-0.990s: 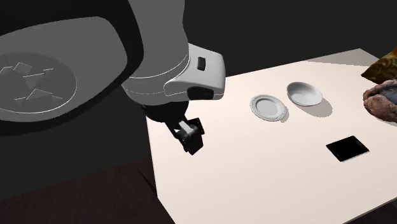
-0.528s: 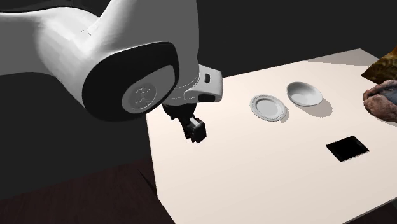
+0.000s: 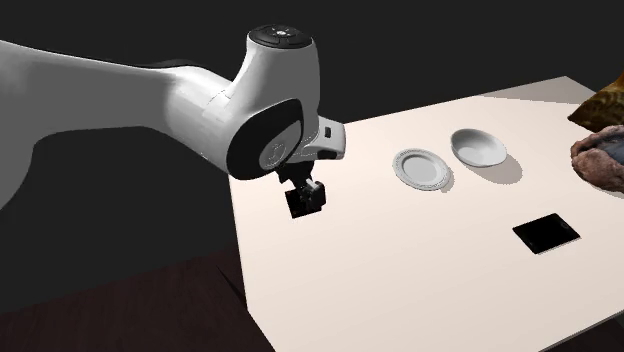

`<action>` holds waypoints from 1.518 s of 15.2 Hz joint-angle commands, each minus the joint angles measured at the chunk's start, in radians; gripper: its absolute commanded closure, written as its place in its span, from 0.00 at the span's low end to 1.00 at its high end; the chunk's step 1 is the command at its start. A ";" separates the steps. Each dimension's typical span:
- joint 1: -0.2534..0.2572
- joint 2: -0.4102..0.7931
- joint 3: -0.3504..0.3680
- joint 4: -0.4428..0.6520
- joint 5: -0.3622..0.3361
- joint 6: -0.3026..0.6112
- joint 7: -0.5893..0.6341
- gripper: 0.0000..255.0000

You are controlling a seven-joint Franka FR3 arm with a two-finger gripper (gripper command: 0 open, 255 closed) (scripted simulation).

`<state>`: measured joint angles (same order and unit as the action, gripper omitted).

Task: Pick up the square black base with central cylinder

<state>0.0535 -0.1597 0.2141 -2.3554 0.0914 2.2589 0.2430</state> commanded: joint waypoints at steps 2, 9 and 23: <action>0.009 0.112 0.024 0.034 -0.026 0.072 0.046 0.00; 0.046 0.389 0.036 0.178 -0.123 0.182 0.155 0.00; 0.130 0.737 -0.010 0.399 -0.222 0.288 0.250 0.00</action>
<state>0.1806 0.5667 0.2066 -1.9567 -0.1278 2.5357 0.4906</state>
